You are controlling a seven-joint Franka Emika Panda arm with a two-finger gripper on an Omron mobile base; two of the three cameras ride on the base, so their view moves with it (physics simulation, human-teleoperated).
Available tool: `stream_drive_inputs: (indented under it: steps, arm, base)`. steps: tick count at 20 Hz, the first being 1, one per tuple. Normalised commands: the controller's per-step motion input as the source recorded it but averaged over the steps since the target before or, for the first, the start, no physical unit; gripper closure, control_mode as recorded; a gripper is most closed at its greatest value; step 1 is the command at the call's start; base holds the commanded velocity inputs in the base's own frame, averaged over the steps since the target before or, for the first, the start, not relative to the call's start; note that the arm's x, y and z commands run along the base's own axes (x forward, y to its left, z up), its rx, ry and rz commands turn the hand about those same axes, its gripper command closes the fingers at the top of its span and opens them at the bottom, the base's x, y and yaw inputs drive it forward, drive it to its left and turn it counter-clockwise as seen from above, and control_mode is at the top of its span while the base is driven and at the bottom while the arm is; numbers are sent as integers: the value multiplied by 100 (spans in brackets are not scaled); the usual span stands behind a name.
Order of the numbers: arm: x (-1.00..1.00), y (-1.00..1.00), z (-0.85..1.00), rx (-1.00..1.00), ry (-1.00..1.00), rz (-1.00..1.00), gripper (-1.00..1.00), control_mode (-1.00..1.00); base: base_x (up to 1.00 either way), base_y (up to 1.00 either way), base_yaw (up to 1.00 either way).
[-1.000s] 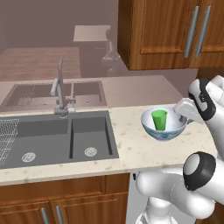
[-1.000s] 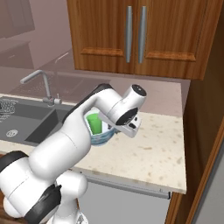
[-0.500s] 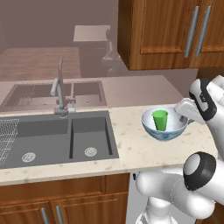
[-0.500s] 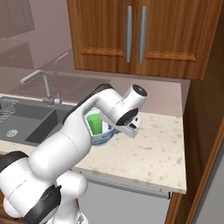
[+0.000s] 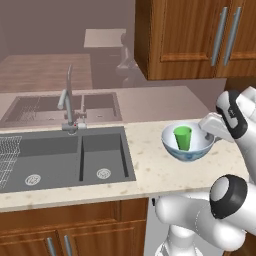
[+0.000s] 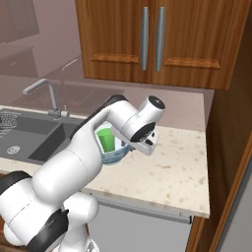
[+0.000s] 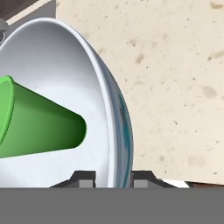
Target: Place the cup inside the bowl on the dining table and move the bowl to any counter.
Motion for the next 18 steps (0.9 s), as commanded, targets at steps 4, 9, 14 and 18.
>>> stream_drive_inputs:
  steps: [4,9,14,18]
  arm:
    - [0,1,-22,2,0,0,100,-100]
    - [0,3,-23,0,0,0,100,-100]
    - [3,8,-21,0,0,0,100,-100]
    - [17,13,-22,0,0,-1,100,-100]
  base:
    - [0,0,0]
    - [0,0,0]
    - [0,0,0]
    - [0,0,0]
